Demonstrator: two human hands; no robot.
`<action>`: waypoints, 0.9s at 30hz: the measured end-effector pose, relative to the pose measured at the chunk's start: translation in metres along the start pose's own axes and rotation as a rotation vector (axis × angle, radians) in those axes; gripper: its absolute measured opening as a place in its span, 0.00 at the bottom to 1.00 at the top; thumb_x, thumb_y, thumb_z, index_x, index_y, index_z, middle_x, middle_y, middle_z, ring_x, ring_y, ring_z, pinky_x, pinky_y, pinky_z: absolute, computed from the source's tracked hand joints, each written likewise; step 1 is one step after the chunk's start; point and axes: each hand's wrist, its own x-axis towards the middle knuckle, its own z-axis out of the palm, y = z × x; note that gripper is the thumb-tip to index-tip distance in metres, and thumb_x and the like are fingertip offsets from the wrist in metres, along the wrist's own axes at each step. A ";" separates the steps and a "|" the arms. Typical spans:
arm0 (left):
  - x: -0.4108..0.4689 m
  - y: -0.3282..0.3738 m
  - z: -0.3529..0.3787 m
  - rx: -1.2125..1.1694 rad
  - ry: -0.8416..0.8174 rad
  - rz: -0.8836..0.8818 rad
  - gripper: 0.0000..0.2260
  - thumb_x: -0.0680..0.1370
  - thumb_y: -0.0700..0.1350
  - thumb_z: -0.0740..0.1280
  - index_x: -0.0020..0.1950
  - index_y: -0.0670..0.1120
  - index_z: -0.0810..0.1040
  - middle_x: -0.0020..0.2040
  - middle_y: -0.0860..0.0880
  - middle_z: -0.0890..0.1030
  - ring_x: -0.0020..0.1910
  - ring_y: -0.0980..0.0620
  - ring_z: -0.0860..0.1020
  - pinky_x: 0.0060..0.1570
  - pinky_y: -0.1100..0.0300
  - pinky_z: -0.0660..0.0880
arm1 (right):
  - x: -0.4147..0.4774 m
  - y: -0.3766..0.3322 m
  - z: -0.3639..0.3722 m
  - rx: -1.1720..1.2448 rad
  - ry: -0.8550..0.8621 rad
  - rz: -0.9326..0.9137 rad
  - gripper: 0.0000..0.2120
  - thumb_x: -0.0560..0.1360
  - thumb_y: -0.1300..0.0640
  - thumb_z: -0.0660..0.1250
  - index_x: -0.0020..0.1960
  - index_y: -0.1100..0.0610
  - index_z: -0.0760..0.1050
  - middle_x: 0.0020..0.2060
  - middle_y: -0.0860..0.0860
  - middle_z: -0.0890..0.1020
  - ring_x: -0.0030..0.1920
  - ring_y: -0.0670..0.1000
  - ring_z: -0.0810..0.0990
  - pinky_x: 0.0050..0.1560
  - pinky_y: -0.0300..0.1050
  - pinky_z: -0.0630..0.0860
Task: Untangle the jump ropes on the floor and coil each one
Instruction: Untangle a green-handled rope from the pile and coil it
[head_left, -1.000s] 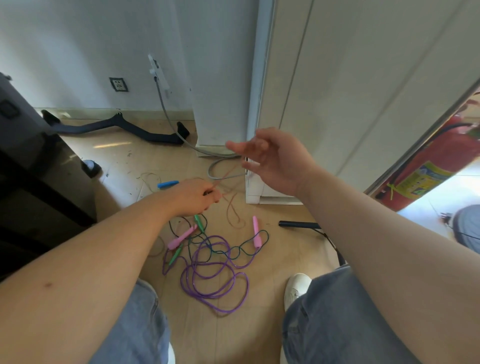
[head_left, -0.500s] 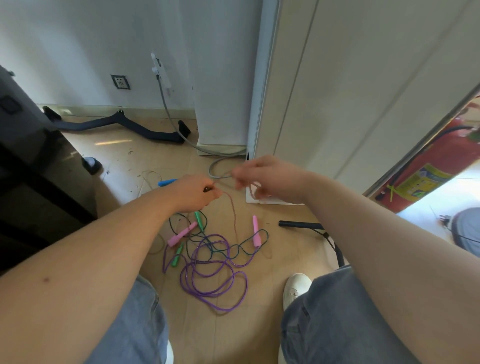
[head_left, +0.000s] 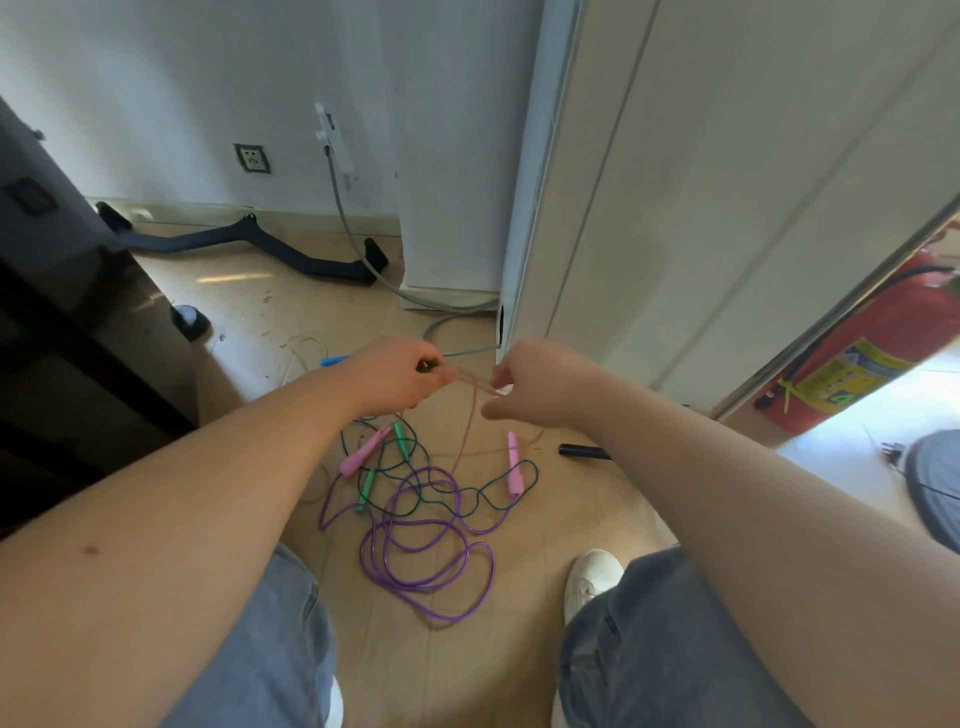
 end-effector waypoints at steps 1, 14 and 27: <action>0.000 0.001 -0.001 0.002 0.008 0.002 0.11 0.82 0.58 0.61 0.53 0.54 0.79 0.41 0.51 0.82 0.40 0.54 0.81 0.43 0.57 0.77 | 0.001 -0.002 0.000 0.054 0.030 0.022 0.16 0.76 0.43 0.69 0.51 0.56 0.84 0.45 0.52 0.85 0.46 0.53 0.82 0.45 0.44 0.79; 0.001 -0.014 -0.011 0.065 0.025 -0.070 0.18 0.83 0.60 0.58 0.59 0.50 0.81 0.45 0.50 0.81 0.41 0.52 0.79 0.42 0.57 0.72 | 0.004 0.015 -0.018 0.691 0.225 0.324 0.11 0.77 0.51 0.68 0.45 0.58 0.82 0.40 0.52 0.78 0.36 0.52 0.75 0.42 0.44 0.73; -0.002 0.007 -0.005 0.130 0.016 0.036 0.18 0.83 0.59 0.56 0.54 0.49 0.79 0.41 0.46 0.80 0.38 0.51 0.77 0.40 0.54 0.74 | 0.010 0.016 -0.004 0.219 0.195 0.305 0.20 0.82 0.47 0.55 0.50 0.58 0.81 0.44 0.54 0.82 0.49 0.58 0.80 0.47 0.46 0.76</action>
